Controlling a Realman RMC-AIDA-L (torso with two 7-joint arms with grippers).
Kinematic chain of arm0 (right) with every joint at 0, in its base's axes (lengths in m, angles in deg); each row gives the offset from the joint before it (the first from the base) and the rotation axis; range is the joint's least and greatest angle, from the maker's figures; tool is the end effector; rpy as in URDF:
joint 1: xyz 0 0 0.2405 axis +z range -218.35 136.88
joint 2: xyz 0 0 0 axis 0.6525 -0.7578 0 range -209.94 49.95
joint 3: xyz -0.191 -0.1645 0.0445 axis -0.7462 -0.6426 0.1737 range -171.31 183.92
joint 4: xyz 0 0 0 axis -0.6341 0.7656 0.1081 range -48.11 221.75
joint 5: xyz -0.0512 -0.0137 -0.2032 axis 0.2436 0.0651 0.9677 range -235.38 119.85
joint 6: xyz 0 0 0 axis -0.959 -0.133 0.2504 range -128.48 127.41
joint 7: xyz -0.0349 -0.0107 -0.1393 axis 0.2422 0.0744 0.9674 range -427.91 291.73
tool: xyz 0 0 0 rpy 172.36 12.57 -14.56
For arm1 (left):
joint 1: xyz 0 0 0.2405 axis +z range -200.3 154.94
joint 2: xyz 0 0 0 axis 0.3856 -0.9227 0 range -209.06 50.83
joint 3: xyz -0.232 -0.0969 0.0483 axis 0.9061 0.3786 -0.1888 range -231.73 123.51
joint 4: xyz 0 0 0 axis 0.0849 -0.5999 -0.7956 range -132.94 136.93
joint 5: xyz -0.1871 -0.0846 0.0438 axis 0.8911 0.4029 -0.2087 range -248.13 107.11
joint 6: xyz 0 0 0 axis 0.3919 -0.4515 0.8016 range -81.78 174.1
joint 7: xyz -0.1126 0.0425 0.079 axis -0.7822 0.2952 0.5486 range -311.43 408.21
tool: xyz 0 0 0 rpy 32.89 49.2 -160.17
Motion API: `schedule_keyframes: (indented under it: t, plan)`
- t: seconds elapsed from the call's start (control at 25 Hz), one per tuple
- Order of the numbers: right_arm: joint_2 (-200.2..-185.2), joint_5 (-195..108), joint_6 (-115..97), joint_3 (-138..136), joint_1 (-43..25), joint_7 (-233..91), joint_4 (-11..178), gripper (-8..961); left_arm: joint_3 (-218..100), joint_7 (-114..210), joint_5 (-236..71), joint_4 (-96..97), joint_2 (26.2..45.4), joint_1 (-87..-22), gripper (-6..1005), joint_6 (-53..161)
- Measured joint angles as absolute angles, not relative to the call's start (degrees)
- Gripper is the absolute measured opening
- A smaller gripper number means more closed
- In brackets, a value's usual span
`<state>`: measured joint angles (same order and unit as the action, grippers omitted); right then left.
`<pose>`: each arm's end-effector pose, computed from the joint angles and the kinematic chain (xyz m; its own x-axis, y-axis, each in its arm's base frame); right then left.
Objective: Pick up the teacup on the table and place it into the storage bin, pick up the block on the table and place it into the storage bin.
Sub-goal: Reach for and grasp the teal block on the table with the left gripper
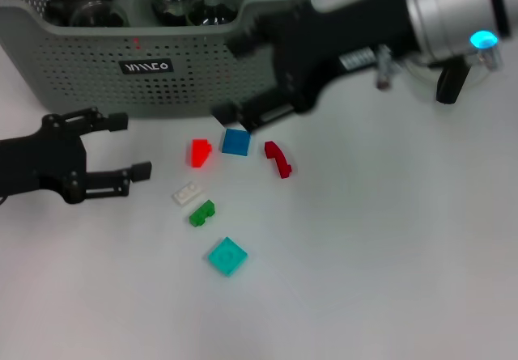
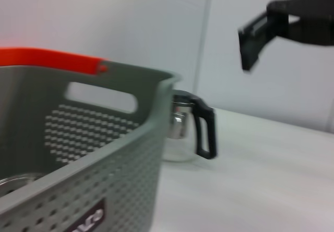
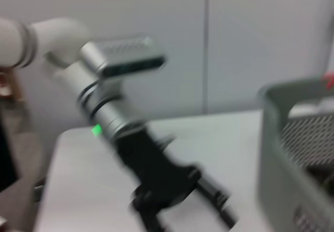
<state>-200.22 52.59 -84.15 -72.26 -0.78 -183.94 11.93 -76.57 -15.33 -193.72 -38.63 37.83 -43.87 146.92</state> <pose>0.0592 0.3466 -0.0208 0.9661 -0.0818 -0.2449 -0.0943 -0.9947 -0.0400 -0.3268 0.2688 0.0481 0.8331 0.2265 0.5047 0.4134 -0.8612 -0.2959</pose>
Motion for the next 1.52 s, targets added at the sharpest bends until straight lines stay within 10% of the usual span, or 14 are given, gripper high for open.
schedule_keyframes:
  t: [1.52]
  plan:
    - [-200.18, 61.88, -87.88, -58.4, 0.22, -170.31, 37.02, 938, -128.36, -33.6, -214.52, -69.06, 45.17, -56.22, 846, 148.75]
